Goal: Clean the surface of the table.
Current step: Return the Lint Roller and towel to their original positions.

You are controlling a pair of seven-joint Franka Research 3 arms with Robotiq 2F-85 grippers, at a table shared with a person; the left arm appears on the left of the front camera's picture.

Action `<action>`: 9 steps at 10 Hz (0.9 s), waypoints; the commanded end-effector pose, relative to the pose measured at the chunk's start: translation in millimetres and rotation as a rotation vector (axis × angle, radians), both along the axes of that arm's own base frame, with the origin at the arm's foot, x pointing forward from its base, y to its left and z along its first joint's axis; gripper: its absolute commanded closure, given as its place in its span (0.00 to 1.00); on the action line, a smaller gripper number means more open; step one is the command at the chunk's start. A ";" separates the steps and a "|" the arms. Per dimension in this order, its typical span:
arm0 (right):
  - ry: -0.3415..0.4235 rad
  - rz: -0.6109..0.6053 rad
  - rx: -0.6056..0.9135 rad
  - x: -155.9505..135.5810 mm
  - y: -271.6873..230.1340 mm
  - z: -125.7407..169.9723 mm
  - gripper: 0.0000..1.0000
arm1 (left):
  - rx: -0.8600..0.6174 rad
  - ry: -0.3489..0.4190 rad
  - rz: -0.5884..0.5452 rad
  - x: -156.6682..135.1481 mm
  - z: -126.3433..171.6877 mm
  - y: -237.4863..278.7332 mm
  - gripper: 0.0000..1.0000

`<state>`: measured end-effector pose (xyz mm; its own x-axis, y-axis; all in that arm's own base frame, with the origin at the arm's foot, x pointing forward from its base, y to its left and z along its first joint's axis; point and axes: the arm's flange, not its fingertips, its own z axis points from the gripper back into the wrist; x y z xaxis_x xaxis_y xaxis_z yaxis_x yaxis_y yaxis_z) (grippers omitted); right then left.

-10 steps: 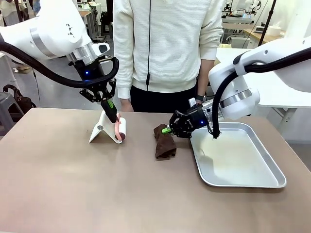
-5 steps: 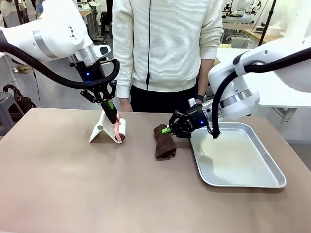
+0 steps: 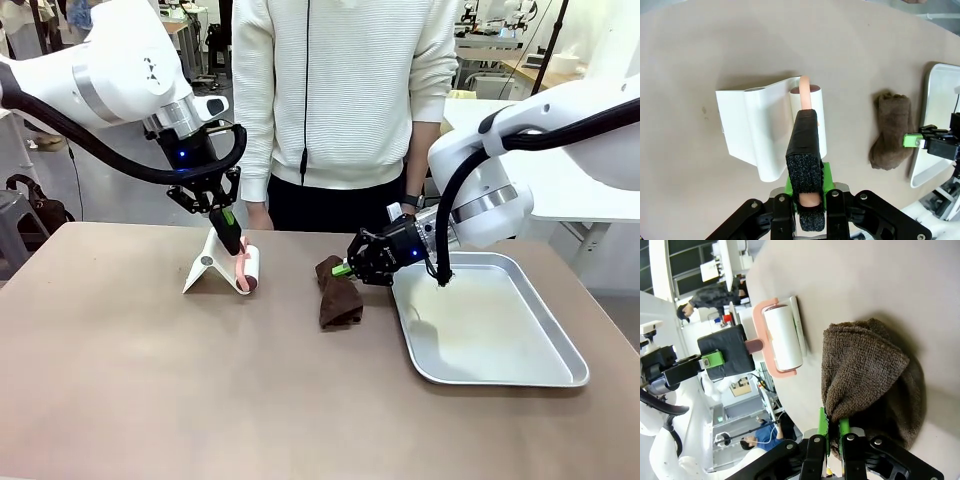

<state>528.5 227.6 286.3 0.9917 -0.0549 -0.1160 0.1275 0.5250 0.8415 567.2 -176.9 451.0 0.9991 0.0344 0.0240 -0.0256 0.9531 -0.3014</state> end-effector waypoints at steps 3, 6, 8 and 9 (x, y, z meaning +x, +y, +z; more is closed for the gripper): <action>0.043 0.016 -0.018 5.3 3.6 1.2 0.36 | 0.021 -0.010 0.014 5.8 1.5 6.5 0.19; 0.055 0.018 -0.014 6.8 2.8 -0.4 0.00 | 0.017 -0.030 0.039 4.1 8.6 17.0 0.00; 0.060 0.022 -0.016 7.6 2.6 -0.8 0.03 | 0.022 -0.055 0.057 1.6 15.2 29.4 0.00; 0.062 0.026 -0.018 8.1 2.7 -1.1 0.00 | 0.027 -0.067 0.074 0.7 18.7 36.2 0.00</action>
<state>527.2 228.1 279.6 0.9885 -0.0429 -0.1452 0.1457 0.5311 0.8347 574.1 -147.2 467.5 0.9938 0.0892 0.0670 -0.0649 0.9507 -0.3031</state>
